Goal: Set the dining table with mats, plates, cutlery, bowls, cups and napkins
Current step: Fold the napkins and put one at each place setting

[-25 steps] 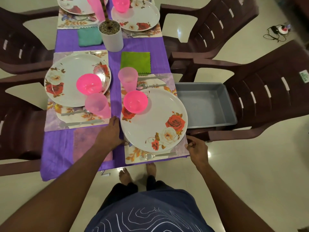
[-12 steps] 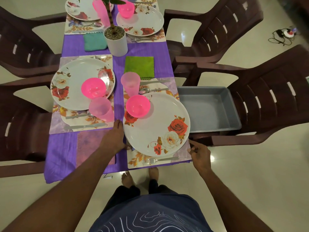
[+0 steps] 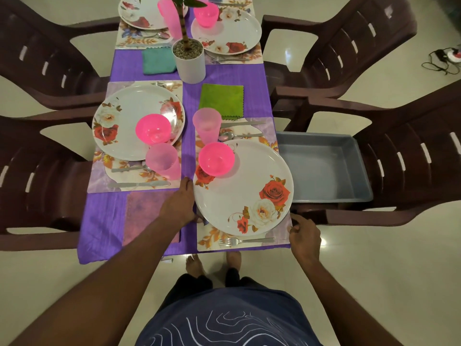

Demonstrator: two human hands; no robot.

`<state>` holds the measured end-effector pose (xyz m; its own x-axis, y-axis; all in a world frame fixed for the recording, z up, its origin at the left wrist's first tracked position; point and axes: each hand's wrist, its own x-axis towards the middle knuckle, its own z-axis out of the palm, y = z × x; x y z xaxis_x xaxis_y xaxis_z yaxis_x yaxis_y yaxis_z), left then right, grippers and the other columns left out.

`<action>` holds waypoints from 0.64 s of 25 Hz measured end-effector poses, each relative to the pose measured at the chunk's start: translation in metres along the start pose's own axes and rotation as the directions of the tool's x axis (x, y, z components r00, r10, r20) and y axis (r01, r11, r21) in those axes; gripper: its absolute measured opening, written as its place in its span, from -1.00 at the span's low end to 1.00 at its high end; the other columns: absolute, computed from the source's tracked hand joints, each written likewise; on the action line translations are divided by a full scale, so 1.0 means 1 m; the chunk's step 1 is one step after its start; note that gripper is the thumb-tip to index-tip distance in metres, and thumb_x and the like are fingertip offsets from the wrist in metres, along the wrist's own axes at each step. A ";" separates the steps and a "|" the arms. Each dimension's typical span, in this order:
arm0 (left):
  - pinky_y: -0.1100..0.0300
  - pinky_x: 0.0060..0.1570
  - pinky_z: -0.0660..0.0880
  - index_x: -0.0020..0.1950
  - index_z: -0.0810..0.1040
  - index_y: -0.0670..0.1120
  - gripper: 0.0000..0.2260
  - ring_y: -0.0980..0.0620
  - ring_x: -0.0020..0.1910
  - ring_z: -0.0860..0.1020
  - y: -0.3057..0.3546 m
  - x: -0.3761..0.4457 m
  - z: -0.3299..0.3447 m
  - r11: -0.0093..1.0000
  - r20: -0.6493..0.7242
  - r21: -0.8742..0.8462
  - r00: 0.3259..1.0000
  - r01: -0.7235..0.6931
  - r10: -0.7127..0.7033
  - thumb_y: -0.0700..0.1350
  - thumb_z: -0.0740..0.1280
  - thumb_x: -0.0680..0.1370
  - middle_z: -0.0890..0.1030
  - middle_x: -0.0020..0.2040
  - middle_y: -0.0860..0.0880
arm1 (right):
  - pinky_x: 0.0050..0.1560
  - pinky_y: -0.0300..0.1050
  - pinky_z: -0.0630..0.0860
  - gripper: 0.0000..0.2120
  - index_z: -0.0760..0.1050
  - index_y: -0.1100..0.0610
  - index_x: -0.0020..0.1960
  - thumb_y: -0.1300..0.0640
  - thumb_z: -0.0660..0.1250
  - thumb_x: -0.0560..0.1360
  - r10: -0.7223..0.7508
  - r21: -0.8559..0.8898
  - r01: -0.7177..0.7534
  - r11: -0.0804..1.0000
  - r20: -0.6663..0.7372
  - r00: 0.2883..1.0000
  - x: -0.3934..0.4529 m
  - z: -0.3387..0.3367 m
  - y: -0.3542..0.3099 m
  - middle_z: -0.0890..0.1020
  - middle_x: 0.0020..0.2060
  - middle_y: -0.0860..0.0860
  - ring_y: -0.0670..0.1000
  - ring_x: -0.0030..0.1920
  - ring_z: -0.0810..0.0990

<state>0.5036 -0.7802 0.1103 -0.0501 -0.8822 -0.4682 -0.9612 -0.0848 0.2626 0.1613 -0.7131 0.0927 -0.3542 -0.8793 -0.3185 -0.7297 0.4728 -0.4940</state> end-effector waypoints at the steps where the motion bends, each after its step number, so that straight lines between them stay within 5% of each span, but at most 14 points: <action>1: -0.13 0.06 0.60 0.56 0.08 -0.18 0.14 -0.25 0.19 0.59 0.000 0.000 0.000 1.000 -0.003 0.004 1.000 0.004 -0.004 -0.01 0.71 0.19 0.16 0.57 -0.15 | -0.08 -0.15 0.46 -0.65 0.55 0.20 0.35 0.29 0.36 0.57 0.001 -0.006 -0.001 1.000 0.007 1.000 0.000 -0.001 0.000 0.64 0.06 0.20 0.17 0.01 0.63; 6: -0.11 0.10 0.60 0.60 0.03 -0.18 0.17 -0.23 0.23 0.58 0.000 0.000 0.001 0.999 0.006 0.019 1.000 0.029 -0.030 0.00 0.70 0.21 0.11 0.62 -0.15 | -0.02 0.04 0.59 -0.71 0.57 0.14 0.26 0.26 0.38 0.55 0.086 -0.020 -0.089 0.996 -0.126 0.988 0.000 -0.005 -0.015 0.62 0.09 0.13 0.14 0.06 0.60; 9: -0.11 0.13 0.59 0.61 0.00 -0.18 0.18 -0.24 0.25 0.57 0.001 0.000 0.002 0.999 -0.005 0.024 0.999 0.043 -0.043 0.00 0.69 0.22 0.10 0.63 -0.15 | 0.03 0.07 0.60 -0.73 0.56 0.15 0.23 0.25 0.40 0.53 -0.086 -0.010 0.086 0.996 -0.267 0.960 0.006 -0.003 -0.045 0.60 0.09 0.12 0.11 0.11 0.56; 16: -0.01 0.07 0.61 0.62 -0.02 -0.14 0.09 -0.15 0.16 0.62 0.003 -0.001 0.006 0.996 -0.035 0.053 0.997 0.071 -0.070 -0.02 0.64 0.33 0.28 0.56 -0.13 | 0.45 0.17 0.38 -0.59 0.42 0.15 0.46 0.10 0.27 0.63 -0.562 -0.161 0.556 0.815 0.010 0.827 0.102 0.023 -0.150 0.53 0.38 0.12 0.17 0.39 0.47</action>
<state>0.4993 -0.7768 0.1058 0.0265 -0.8900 -0.4552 -0.9752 -0.1231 0.1839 0.2481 -0.8719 0.1156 0.1232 -0.9924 0.0064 -0.8862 -0.1129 -0.4494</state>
